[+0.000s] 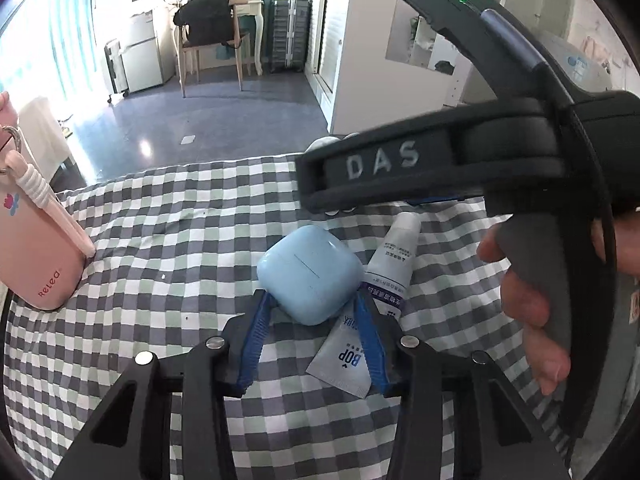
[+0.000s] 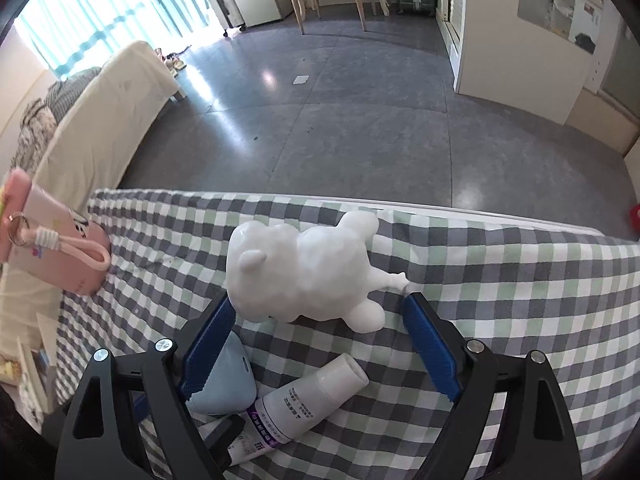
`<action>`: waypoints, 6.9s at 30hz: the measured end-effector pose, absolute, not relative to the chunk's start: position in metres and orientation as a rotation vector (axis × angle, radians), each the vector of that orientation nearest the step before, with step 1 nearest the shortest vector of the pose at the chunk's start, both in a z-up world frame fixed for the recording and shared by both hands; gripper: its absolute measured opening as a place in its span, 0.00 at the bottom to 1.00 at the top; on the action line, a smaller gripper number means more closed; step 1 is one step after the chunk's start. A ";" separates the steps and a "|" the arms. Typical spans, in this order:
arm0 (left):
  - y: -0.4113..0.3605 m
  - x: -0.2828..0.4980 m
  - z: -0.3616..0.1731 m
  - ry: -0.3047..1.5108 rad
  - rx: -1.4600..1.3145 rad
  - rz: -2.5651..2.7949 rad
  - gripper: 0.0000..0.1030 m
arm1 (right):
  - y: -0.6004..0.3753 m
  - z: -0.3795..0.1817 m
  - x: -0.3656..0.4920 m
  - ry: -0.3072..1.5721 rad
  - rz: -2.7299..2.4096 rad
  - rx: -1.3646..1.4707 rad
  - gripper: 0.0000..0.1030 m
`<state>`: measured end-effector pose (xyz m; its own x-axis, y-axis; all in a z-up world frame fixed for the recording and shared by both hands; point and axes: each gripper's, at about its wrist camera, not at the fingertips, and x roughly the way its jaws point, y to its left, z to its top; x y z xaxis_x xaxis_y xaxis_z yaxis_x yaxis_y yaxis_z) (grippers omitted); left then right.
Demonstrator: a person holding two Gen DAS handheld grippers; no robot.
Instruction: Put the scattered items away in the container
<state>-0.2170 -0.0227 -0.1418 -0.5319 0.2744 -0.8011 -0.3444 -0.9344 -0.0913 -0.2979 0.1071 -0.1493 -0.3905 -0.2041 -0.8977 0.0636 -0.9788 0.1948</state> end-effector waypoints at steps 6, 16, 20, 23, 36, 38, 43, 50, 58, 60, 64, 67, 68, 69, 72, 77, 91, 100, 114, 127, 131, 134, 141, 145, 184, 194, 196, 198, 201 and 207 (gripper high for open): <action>-0.020 -0.226 -0.140 0.103 -1.280 2.473 0.43 | 0.105 -0.151 -0.296 -0.239 -2.445 1.605 1.00; -0.020 -0.230 -0.140 0.102 -1.282 2.472 0.43 | 0.108 -0.148 -0.299 -0.308 -2.397 1.607 1.00; -0.020 -0.231 -0.140 0.104 -1.277 2.466 0.37 | 0.110 -0.149 -0.298 -0.305 -2.393 1.615 1.00; -0.019 -0.230 -0.138 0.113 -1.259 2.459 0.09 | 0.113 -0.147 -0.296 -0.269 -2.443 1.623 0.85; -0.019 -0.229 -0.133 0.108 -1.261 2.433 0.00 | 0.102 -0.140 -0.280 -0.200 -2.479 1.590 0.14; -0.021 -0.228 -0.133 0.093 -1.269 2.432 0.00 | 0.105 -0.138 -0.277 -0.204 -2.489 1.580 0.14; -0.027 -0.225 -0.132 0.093 -1.267 2.432 0.00 | 0.110 -0.126 -0.263 -0.206 -2.526 1.542 0.14; -0.042 -0.217 -0.135 0.076 -1.287 2.434 0.00 | 0.121 -0.114 -0.240 -0.205 -2.553 1.527 0.00; -0.056 -0.197 -0.133 0.076 -1.277 2.446 0.02 | 0.134 -0.107 -0.225 -0.244 -2.608 1.500 0.23; -0.054 -0.198 -0.130 0.079 -1.274 2.447 0.04 | 0.135 -0.102 -0.225 -0.257 -2.645 1.457 0.76; -0.052 -0.206 -0.123 0.068 -1.262 2.446 0.50 | 0.131 -0.091 -0.230 -0.190 -2.680 1.353 0.81; -0.058 -0.206 -0.116 0.040 -1.223 2.480 0.75 | 0.119 -0.096 -0.243 -0.104 -2.678 1.367 0.81; -0.059 -0.206 -0.114 0.035 -1.222 2.478 0.76 | 0.116 -0.099 -0.247 -0.089 -2.671 1.375 0.81; -0.062 -0.206 -0.114 0.036 -1.229 2.478 0.76 | 0.114 -0.102 -0.252 -0.074 -2.668 1.383 0.81; -0.065 -0.208 -0.115 0.040 -1.244 2.478 0.76 | 0.106 -0.113 -0.263 -0.034 -2.662 1.404 0.81; -0.066 -0.208 -0.122 0.044 -1.260 2.453 0.76 | 0.104 -0.129 -0.276 0.016 -2.665 1.448 0.81; -0.039 -0.203 -0.131 0.089 -1.234 2.412 0.76 | 0.128 -0.112 -0.260 -0.117 -2.703 1.397 0.57; 0.001 -0.201 -0.143 0.233 -1.251 2.356 0.34 | 0.145 -0.078 -0.237 -0.185 -2.753 1.314 0.57; -0.006 -0.166 -0.100 0.238 -1.142 2.392 0.03 | 0.169 -0.024 -0.172 -0.283 -2.826 1.169 0.57; 0.022 -0.198 -0.140 0.323 -1.247 2.421 0.57 | 0.206 -0.019 -0.138 -0.350 -2.857 1.174 0.57; 0.024 -0.198 -0.142 0.327 -1.258 2.422 0.31 | 0.215 -0.016 -0.135 -0.376 -2.875 1.154 0.57; 0.024 -0.192 -0.137 0.342 -1.248 2.459 0.27 | 0.218 -0.015 -0.132 -0.394 -2.876 1.148 0.57; 0.013 -0.170 -0.104 0.257 -1.174 2.471 0.27 | 0.221 -0.007 -0.116 -0.412 -2.883 1.116 0.57; 0.017 -0.156 -0.080 0.256 -1.123 2.456 0.27 | 0.228 0.004 -0.101 -0.424 -2.909 1.082 0.57; 0.206 -0.087 0.000 0.310 -0.883 2.168 0.97 | 0.425 -0.047 0.035 -0.996 -3.128 1.212 0.74; 0.093 -0.114 0.010 0.228 -0.872 2.436 1.00 | 0.374 -0.019 0.029 -0.795 -3.196 1.178 0.84; 0.061 -0.122 0.007 0.242 -0.871 2.523 1.00 | 0.361 -0.014 0.025 -0.780 -3.163 1.175 0.85; 0.031 -0.130 0.001 0.257 -0.882 2.610 1.00 | 0.347 -0.011 0.018 -0.775 -3.149 1.171 0.85; -0.011 -0.147 -0.020 0.257 -0.970 2.695 1.00 | 0.325 -0.011 0.004 -0.754 -3.151 1.180 0.85; -0.043 -0.171 -0.064 0.181 -1.138 2.701 1.00 | 0.281 -0.013 -0.035 -0.645 -3.102 1.211 0.85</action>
